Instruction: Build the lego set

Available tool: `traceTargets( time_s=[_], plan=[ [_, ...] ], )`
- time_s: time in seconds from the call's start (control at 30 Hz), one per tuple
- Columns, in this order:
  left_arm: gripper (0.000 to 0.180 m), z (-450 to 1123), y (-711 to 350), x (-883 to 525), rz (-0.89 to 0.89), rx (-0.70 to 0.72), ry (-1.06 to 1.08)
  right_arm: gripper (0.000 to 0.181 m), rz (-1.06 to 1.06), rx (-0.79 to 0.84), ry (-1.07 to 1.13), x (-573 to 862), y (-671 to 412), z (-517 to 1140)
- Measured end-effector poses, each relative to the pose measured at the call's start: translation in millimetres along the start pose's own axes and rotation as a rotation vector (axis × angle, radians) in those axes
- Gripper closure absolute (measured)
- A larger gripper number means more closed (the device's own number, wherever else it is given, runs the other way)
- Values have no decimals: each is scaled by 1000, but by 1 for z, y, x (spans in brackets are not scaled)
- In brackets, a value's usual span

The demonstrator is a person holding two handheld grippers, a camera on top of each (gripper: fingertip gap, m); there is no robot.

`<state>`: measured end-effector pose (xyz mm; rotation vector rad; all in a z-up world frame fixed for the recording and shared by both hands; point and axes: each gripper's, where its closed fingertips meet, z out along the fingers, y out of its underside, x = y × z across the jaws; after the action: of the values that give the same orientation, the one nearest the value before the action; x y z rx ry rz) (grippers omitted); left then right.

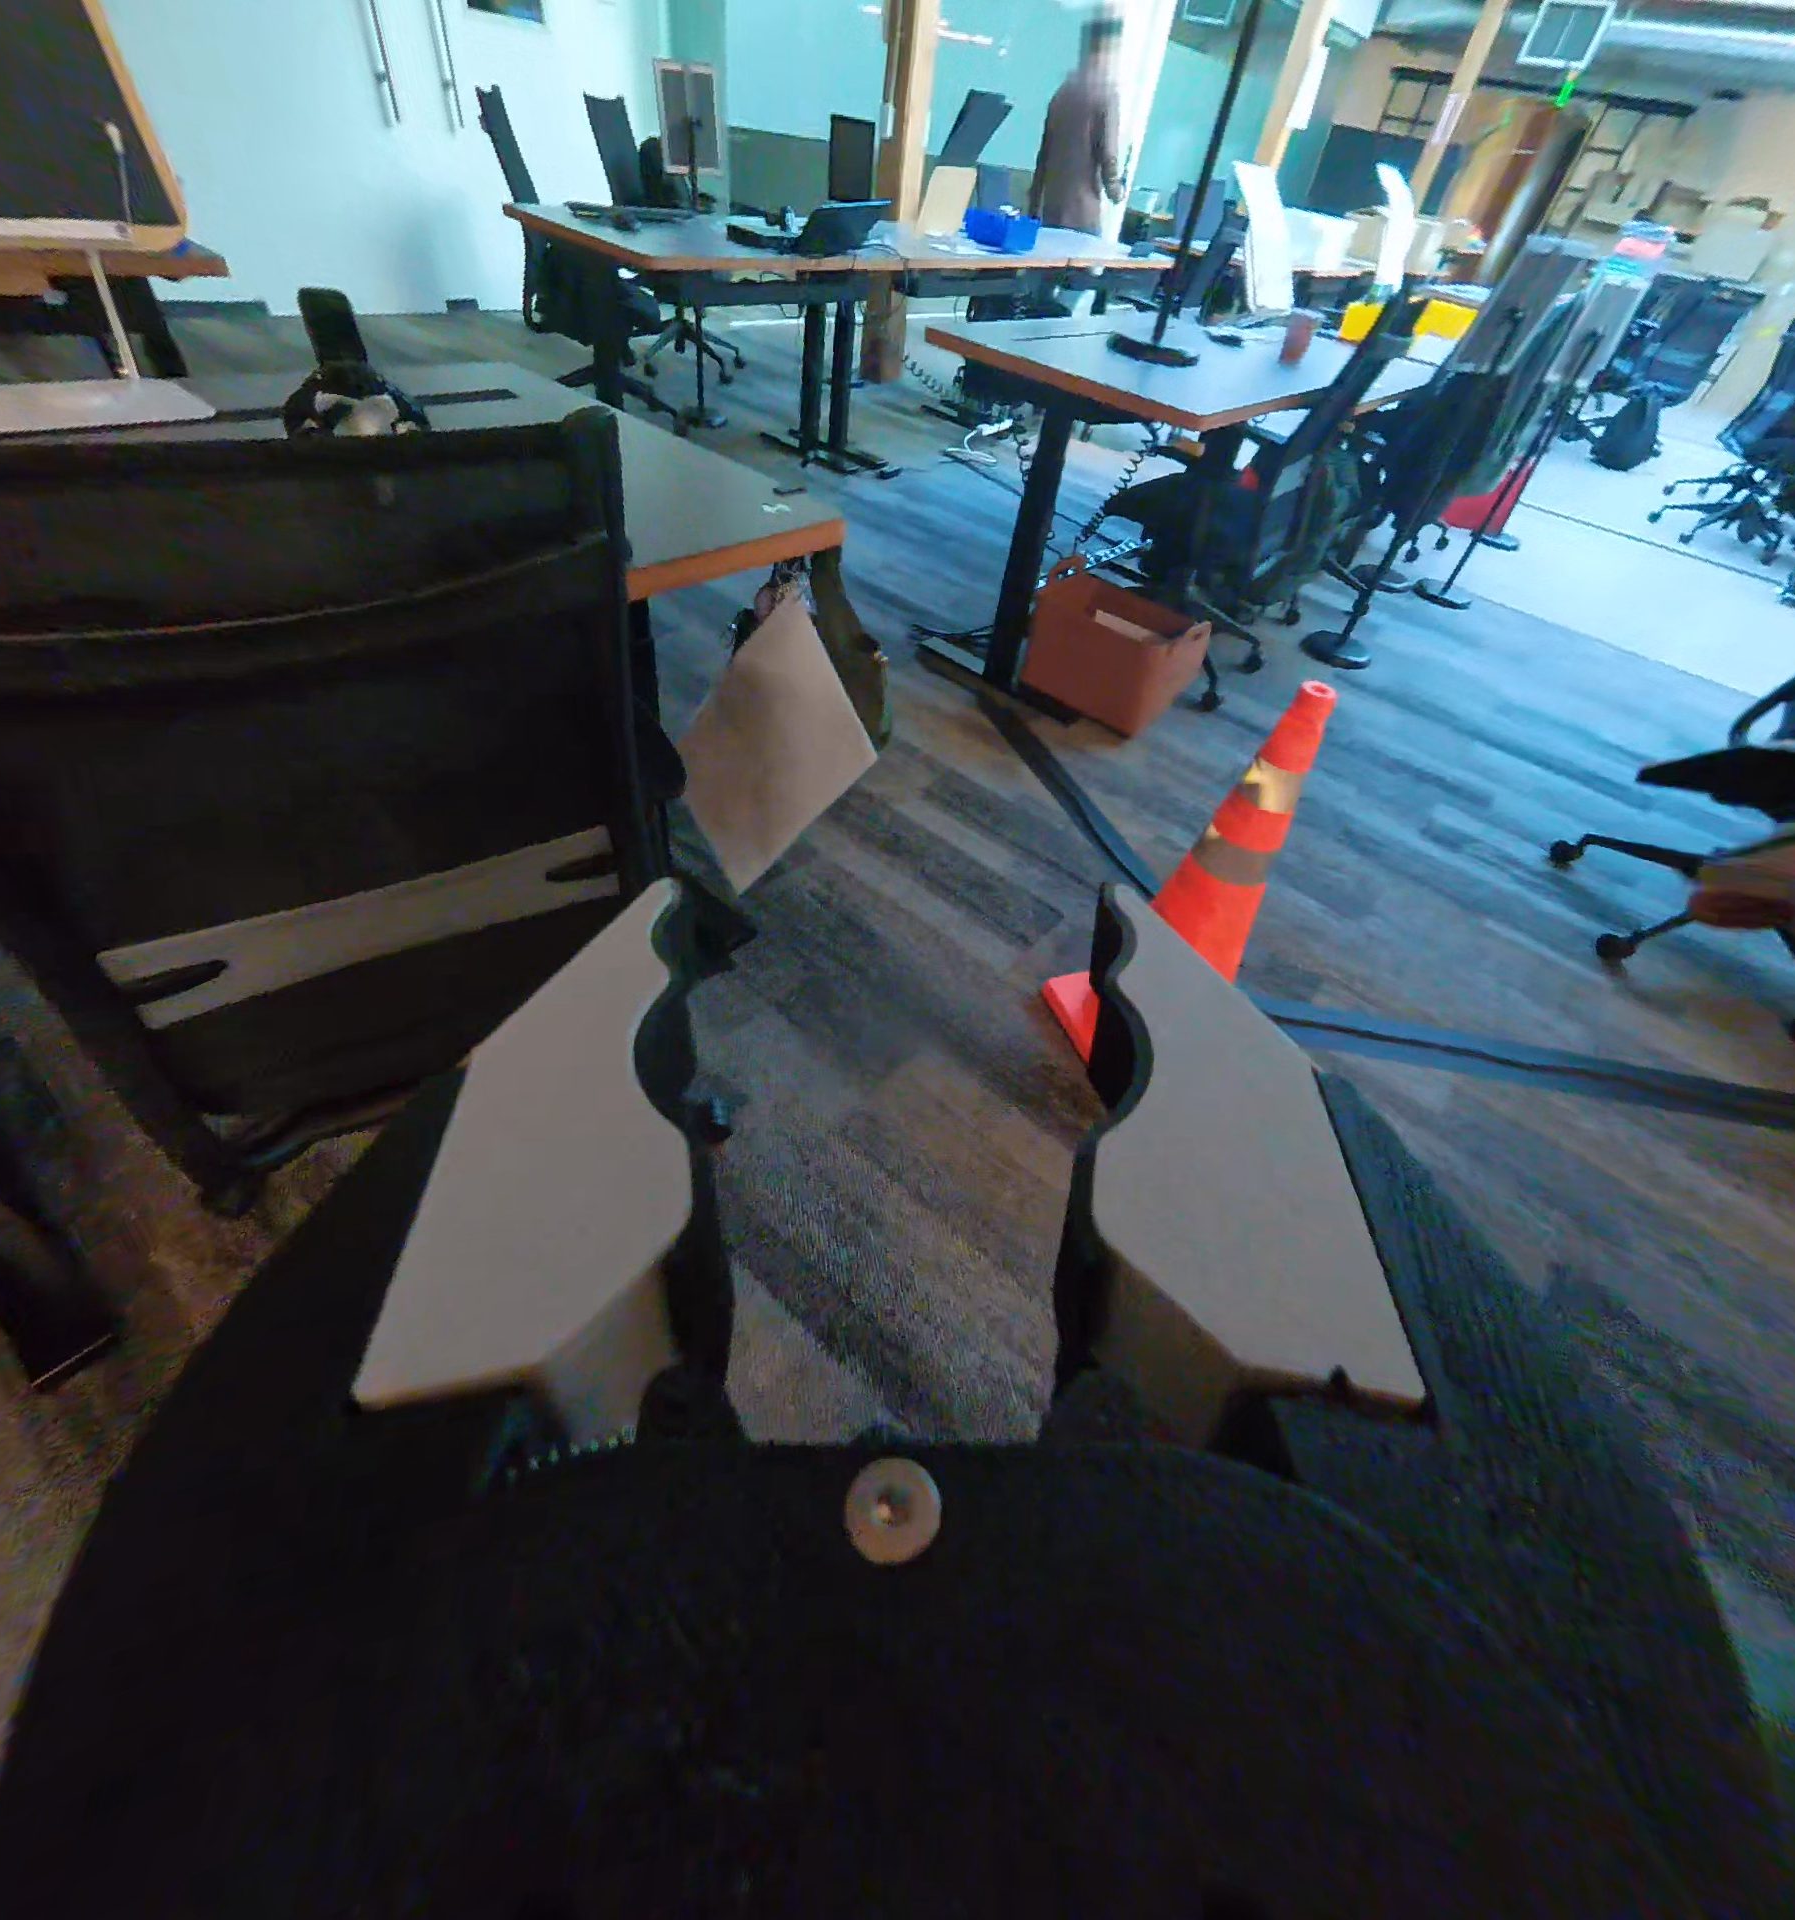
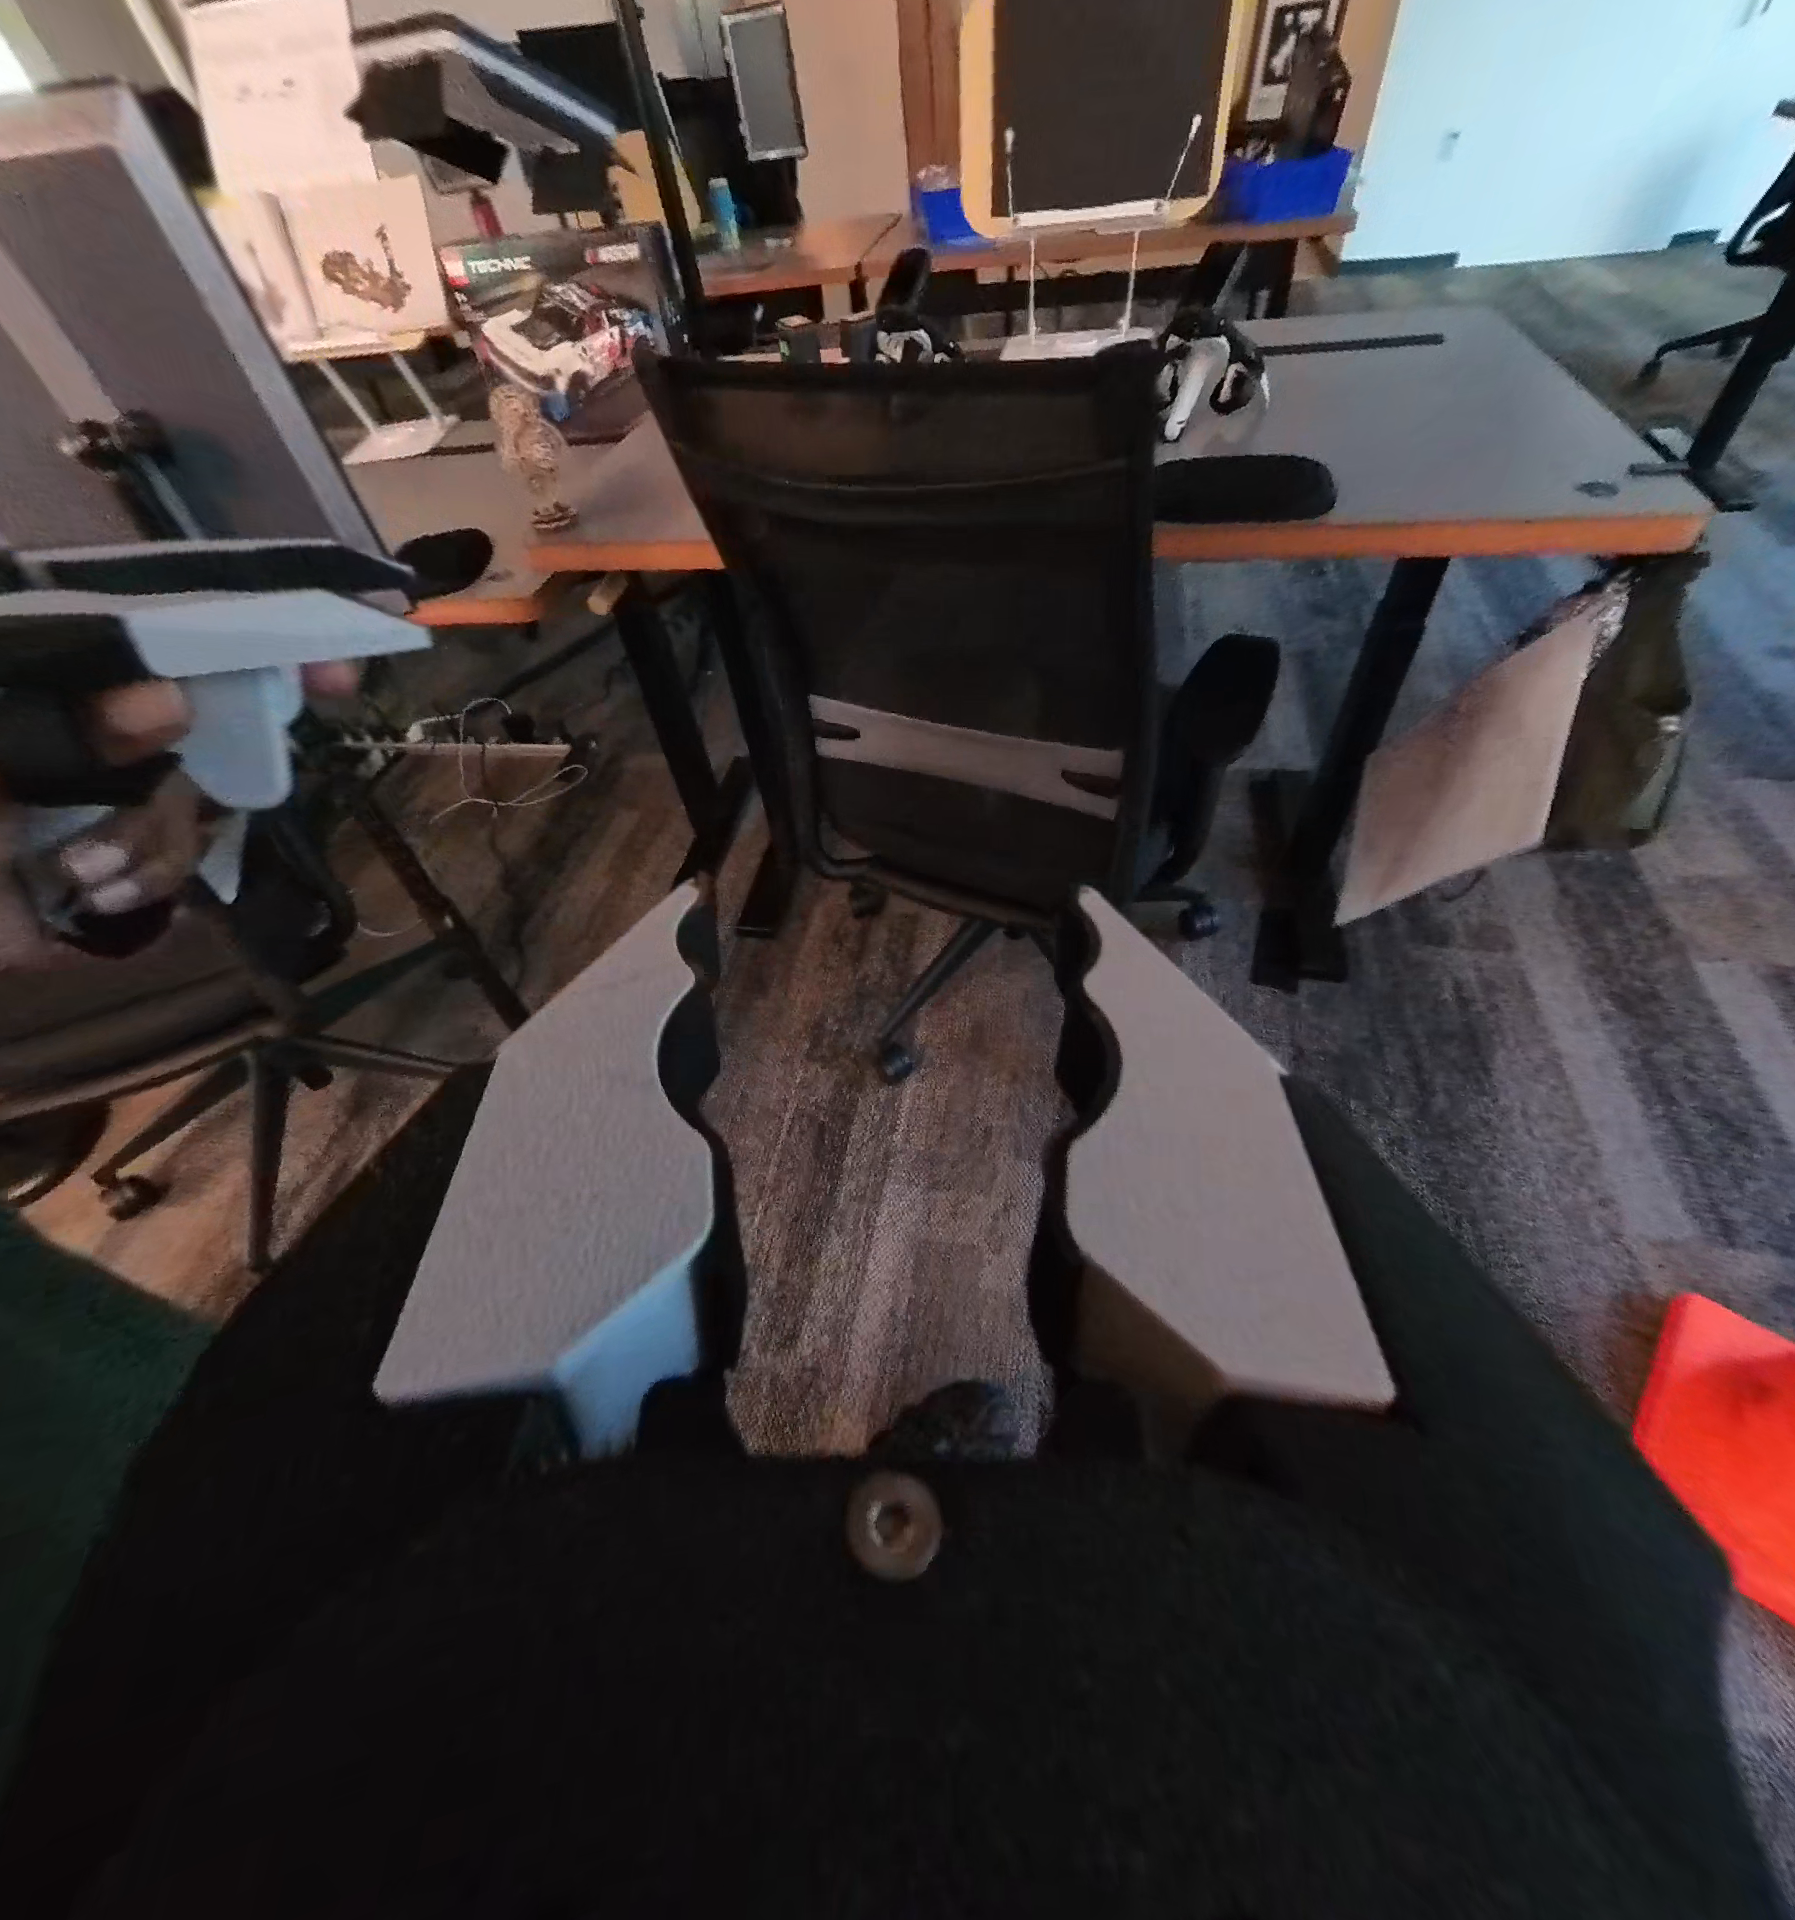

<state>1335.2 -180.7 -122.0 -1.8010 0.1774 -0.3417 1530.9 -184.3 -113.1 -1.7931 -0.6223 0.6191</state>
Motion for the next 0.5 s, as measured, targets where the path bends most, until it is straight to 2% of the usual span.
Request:
traceTargets(
  time_s=[0.33,0.5],
  plan=[
    [109,224,-94,-58,35,76,111,122,-31,-15,78,142,-80,150],
    [111,288,-135,-110,10,107,48,124,67,14,58,206,-119,224]
  ],
)
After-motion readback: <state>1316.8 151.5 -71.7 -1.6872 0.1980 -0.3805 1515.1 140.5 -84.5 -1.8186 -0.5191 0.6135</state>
